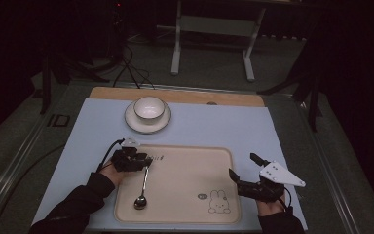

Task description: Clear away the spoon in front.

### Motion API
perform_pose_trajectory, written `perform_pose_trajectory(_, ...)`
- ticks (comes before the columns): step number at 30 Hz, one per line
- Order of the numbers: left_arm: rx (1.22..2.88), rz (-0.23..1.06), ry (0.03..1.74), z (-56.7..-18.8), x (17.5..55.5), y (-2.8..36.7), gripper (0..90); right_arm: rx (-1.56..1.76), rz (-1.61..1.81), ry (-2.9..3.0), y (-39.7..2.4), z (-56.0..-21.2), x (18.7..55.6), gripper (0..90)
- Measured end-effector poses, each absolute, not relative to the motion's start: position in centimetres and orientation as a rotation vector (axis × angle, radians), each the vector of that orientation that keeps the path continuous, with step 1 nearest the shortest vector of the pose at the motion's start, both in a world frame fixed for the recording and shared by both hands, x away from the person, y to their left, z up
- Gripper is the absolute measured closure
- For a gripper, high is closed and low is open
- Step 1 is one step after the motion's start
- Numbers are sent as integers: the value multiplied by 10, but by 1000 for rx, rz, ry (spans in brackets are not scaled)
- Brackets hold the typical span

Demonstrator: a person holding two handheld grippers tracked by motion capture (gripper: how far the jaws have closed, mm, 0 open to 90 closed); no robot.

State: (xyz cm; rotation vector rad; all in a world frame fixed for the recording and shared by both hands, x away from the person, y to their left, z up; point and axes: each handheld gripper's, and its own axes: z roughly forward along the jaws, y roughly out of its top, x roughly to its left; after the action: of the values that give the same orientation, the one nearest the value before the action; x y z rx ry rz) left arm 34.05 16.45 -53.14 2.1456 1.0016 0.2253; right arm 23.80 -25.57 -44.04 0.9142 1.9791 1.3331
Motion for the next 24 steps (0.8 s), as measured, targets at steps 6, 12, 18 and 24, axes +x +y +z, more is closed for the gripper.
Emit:
perform_pose_trajectory(6,2131,221,1022,-525,340,163,582,916,1335,1975,-256,-440,238,127)
perform_pose_trajectory(12,2113,195,1038,-514,337,164,571,917,1331,1977,-256,-440,238,127)
perform_pose_trajectory(18,2105,158,1058,-505,332,164,548,915,1328,1977,-255,-440,238,127)
perform_pose_trajectory(24,2084,150,1089,-493,327,163,482,921,1328,1979,-256,-441,238,127)
